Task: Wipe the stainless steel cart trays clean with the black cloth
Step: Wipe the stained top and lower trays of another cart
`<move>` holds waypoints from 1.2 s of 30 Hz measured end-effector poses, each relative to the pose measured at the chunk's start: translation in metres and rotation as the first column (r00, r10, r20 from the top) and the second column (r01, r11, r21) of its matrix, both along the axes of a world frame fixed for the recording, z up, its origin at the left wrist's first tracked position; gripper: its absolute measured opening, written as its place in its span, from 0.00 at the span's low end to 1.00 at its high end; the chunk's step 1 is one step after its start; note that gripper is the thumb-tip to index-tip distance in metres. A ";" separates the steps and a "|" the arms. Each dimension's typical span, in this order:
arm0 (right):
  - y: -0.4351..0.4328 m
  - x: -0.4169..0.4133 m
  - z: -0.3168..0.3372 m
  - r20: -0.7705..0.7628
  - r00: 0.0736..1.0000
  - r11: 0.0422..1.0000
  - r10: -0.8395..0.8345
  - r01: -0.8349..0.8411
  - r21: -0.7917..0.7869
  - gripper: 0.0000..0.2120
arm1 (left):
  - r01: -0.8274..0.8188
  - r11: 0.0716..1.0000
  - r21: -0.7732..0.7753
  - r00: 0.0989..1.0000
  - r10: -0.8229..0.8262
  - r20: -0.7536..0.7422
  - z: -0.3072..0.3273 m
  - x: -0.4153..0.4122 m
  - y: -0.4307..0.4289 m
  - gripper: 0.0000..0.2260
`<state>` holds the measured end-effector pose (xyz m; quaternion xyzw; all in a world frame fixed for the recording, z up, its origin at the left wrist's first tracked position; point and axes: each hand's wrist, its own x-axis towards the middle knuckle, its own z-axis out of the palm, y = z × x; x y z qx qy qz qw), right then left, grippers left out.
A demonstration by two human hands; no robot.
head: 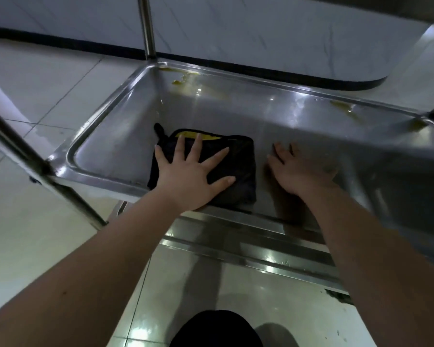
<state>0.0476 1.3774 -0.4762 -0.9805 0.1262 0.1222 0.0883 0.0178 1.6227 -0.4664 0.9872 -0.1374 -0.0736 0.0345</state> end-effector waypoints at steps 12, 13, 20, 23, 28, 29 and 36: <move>0.036 0.055 -0.006 0.169 0.968 0.978 0.183 -0.161 -0.134 0.25 | -0.090 0.996 -0.002 0.996 0.090 -0.004 -0.001 0.072 0.005 0.37; 0.035 0.056 -0.007 0.173 0.967 0.975 0.186 -0.160 -0.156 0.25 | -0.096 0.995 -0.009 0.995 0.096 0.006 -0.001 0.093 0.003 0.38; 0.034 0.060 -0.012 0.179 0.966 0.972 0.187 -0.156 -0.174 0.25 | -0.072 0.997 0.042 0.997 0.072 -0.002 0.006 0.191 -0.015 0.37; 0.033 0.062 -0.012 0.186 0.966 0.976 0.178 -0.149 -0.156 0.25 | -0.091 0.994 0.068 0.994 0.095 -0.057 0.016 0.199 -0.021 0.36; 0.035 0.059 -0.013 0.201 0.963 0.976 0.181 -0.150 -0.158 0.25 | -0.105 0.994 -0.026 0.993 0.103 -0.050 0.012 0.193 -0.042 0.31; 0.036 0.058 -0.013 0.198 0.963 0.976 0.183 -0.153 -0.157 0.25 | -0.103 0.995 0.016 0.995 0.103 -0.012 0.007 0.190 -0.044 0.33; 0.037 0.061 -0.012 0.193 0.965 0.979 0.176 -0.152 -0.132 0.26 | -0.020 0.996 0.083 0.997 0.025 -0.067 0.006 0.141 -0.007 0.34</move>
